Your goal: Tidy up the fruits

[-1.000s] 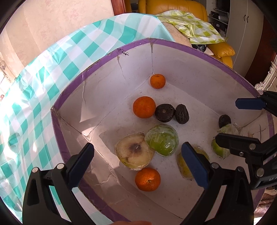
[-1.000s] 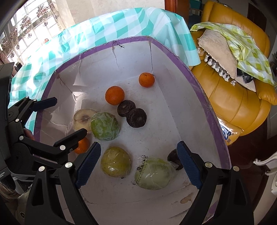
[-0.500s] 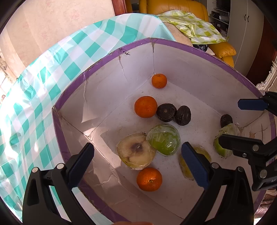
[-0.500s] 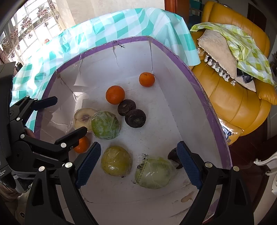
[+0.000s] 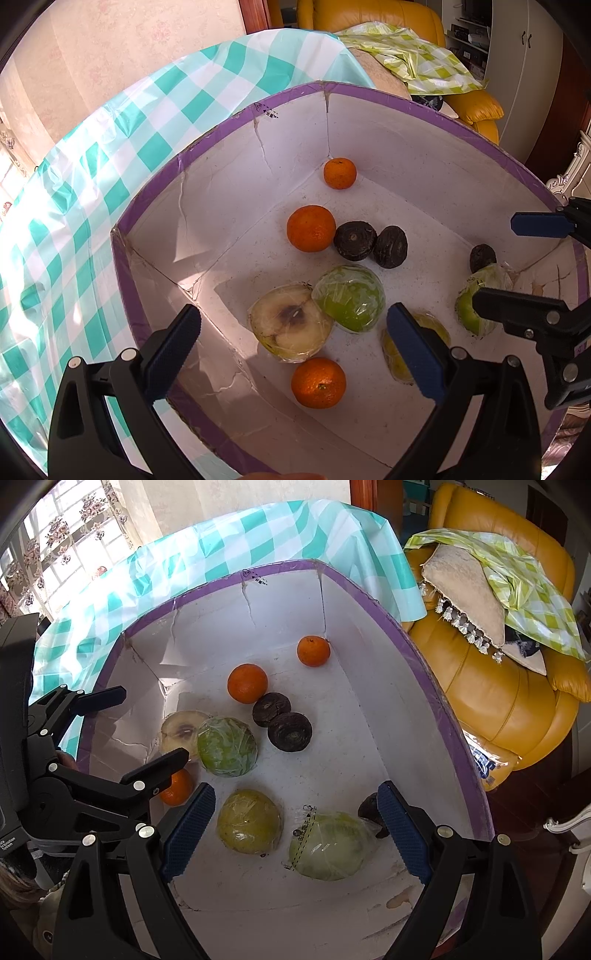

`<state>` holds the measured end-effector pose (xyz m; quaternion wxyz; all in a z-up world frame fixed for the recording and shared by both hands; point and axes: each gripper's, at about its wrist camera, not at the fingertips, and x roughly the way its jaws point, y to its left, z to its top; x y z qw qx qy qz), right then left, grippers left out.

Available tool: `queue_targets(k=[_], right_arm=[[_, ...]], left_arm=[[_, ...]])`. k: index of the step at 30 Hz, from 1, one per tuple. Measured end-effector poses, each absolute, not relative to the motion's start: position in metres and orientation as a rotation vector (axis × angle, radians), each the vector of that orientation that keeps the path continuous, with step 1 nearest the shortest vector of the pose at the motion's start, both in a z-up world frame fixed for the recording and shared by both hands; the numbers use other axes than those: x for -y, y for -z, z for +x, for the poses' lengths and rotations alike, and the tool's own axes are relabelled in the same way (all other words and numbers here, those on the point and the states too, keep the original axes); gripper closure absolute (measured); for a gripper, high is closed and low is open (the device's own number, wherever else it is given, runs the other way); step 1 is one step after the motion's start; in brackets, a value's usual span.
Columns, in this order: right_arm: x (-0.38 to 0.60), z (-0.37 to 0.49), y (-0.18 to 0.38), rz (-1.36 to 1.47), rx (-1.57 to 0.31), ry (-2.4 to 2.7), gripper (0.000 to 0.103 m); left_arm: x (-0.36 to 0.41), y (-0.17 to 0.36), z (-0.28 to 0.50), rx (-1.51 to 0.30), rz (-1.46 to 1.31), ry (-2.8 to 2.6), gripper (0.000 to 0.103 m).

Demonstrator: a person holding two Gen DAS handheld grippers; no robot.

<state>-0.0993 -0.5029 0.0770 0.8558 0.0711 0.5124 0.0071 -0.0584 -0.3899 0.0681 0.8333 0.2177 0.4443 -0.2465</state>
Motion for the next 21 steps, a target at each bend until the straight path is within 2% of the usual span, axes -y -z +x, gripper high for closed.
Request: queue_targets(k=[21], right_arm=[[0.5044, -0.1025, -0.0769, 0.149, -1.072, -0.015, 0.016]], left_arm=[[0.3900, -0.0679, -0.0586, -0.941, 0.463, 0.522, 0.002]])
